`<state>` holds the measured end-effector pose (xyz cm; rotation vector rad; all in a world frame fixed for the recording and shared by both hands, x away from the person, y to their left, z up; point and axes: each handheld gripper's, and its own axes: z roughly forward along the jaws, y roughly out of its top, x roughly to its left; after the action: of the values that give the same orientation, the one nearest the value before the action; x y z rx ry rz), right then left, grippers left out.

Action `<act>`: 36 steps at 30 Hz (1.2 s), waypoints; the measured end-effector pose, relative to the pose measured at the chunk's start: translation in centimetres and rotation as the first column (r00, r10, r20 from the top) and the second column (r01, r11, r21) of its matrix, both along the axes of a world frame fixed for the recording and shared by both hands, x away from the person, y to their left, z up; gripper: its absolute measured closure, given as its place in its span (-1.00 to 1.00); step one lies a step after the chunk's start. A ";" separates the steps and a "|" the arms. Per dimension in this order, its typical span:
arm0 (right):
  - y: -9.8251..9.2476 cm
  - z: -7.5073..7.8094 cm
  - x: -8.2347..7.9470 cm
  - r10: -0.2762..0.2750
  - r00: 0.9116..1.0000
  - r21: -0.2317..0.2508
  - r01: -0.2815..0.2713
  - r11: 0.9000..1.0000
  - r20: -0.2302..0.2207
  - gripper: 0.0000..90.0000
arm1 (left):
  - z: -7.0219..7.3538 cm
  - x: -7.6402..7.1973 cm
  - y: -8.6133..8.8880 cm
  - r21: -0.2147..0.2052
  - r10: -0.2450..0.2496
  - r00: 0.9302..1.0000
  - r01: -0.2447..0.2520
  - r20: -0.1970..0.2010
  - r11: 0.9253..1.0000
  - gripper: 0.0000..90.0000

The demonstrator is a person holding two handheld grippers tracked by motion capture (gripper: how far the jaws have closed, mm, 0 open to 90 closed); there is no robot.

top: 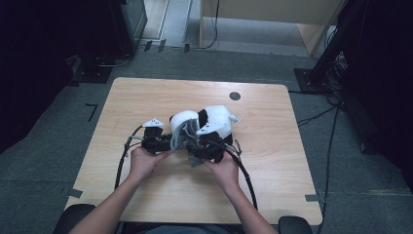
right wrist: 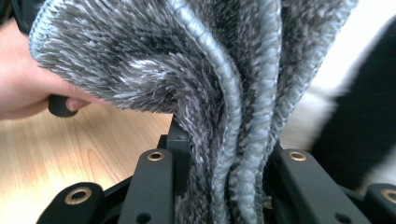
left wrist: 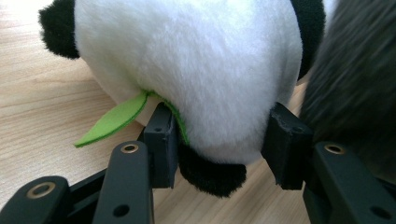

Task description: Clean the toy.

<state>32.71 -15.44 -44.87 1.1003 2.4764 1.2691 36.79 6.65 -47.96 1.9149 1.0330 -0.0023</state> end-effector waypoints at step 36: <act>-9.4 -0.3 -0.5 -0.227 0.974 -0.023 0.226 0.974 -0.028 0.51 | 0.1 0.5 0.1 0.001 -0.020 1.000 0.020 -0.008 1.000 0.15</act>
<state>32.22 -24.88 -45.14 1.3613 2.2979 1.1671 37.30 6.74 -47.89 1.9280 1.0196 -0.0212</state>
